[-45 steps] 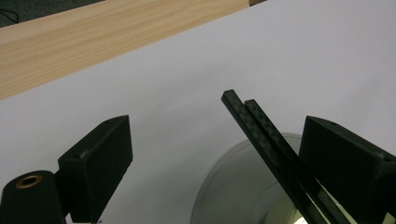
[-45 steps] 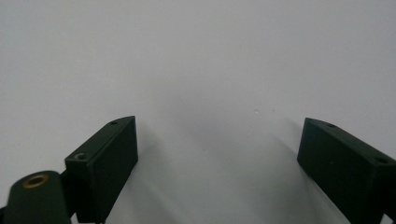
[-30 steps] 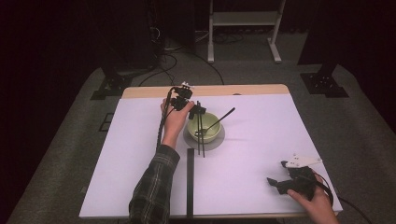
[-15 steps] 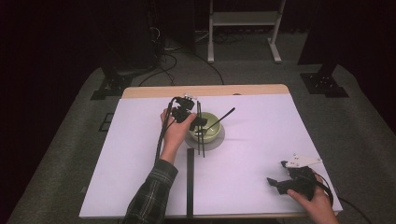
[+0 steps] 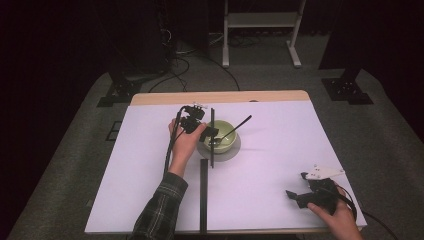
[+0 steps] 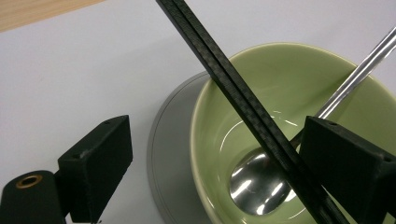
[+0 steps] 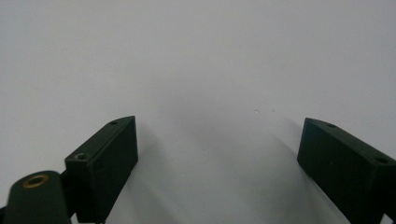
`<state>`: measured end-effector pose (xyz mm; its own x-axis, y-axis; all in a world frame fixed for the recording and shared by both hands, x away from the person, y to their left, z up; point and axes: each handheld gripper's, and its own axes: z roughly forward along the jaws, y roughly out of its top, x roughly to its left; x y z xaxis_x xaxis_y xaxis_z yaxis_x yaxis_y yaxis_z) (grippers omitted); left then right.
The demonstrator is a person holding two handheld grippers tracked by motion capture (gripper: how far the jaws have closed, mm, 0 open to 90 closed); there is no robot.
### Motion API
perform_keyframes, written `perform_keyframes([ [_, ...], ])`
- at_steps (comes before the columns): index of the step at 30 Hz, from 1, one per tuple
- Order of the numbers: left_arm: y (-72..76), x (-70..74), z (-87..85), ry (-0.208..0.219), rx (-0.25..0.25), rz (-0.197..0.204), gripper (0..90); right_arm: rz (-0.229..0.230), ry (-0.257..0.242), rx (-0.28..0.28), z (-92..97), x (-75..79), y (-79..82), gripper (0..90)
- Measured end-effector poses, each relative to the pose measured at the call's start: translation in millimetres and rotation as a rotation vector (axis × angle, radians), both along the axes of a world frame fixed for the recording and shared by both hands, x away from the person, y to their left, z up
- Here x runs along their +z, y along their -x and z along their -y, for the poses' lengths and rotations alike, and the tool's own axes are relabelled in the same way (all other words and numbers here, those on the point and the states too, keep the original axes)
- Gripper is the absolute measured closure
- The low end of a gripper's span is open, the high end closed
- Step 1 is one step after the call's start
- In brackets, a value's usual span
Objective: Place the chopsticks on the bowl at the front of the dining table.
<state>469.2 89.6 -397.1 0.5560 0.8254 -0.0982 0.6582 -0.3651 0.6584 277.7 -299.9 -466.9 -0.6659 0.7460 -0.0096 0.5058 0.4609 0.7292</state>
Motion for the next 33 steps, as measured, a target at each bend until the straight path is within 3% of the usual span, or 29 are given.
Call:
perform_keyframes([
  [7,1.2,1.9,-0.8,0.01,0.0,0.008,8.9,0.0,0.0,0.0,0.0,0.0,0.0,10.5],
  [14,12.8,10.6,-3.5,0.028,-0.02,0.034,8.9,0.0,0.0,0.0,0.0,0.0,0.0,10.6],
  [22,38.0,21.0,-14.1,0.044,-0.049,0.061,8.9,0.0,0.001,0.0,0.0,0.0,0.0,10.6],
  [33,80.4,19.6,-25.6,0.064,-0.1,0.068,8.9,0.0,0.001,-0.001,-0.1,0.1,-0.1,10.6],
])
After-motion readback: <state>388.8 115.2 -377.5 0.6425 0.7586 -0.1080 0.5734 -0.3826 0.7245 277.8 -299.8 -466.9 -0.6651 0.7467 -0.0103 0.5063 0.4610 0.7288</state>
